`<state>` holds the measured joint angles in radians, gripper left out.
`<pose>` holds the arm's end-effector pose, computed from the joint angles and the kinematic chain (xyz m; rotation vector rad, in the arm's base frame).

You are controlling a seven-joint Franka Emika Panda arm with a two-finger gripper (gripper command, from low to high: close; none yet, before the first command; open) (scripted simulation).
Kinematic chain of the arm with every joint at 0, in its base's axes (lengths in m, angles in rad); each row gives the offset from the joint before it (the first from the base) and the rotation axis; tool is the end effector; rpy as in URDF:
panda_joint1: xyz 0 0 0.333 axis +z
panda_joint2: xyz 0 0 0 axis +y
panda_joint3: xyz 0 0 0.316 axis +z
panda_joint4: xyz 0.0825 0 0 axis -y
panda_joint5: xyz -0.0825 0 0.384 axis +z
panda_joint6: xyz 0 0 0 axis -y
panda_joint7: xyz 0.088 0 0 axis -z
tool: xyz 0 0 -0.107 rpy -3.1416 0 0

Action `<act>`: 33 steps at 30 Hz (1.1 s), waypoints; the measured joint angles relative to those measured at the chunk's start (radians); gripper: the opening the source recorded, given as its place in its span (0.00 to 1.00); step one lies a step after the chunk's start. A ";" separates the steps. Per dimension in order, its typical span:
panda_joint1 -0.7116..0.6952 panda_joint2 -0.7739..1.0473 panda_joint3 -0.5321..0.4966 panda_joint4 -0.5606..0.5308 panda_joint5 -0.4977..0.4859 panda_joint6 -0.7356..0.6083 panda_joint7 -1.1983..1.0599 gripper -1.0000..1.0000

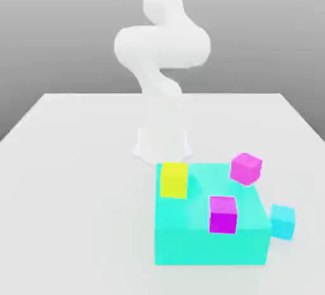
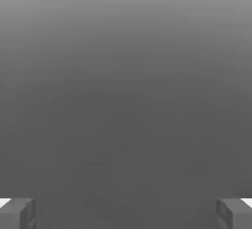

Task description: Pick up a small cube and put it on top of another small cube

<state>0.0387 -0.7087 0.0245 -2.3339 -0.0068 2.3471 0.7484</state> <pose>0.3808 0.0271 0.6658 -2.5635 0.9099 -0.9565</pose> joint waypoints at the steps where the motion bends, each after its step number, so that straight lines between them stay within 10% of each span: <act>1: 0.018 0.039 0.010 -0.015 -0.004 0.020 -0.022 0.50; 22: 0.352 0.804 0.221 -0.298 -0.090 0.415 -0.435 0.50; 28: 0.435 1.023 0.133 -0.280 -0.209 0.574 -0.374 0.50; 29: 0.449 1.053 0.115 -0.274 -0.229 0.597 -0.360 0.00; 33: 0.449 1.053 0.115 -0.274 -0.230 0.596 -0.359 0.00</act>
<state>0.4874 0.3443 0.1398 -2.6075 -0.2367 2.9434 0.3895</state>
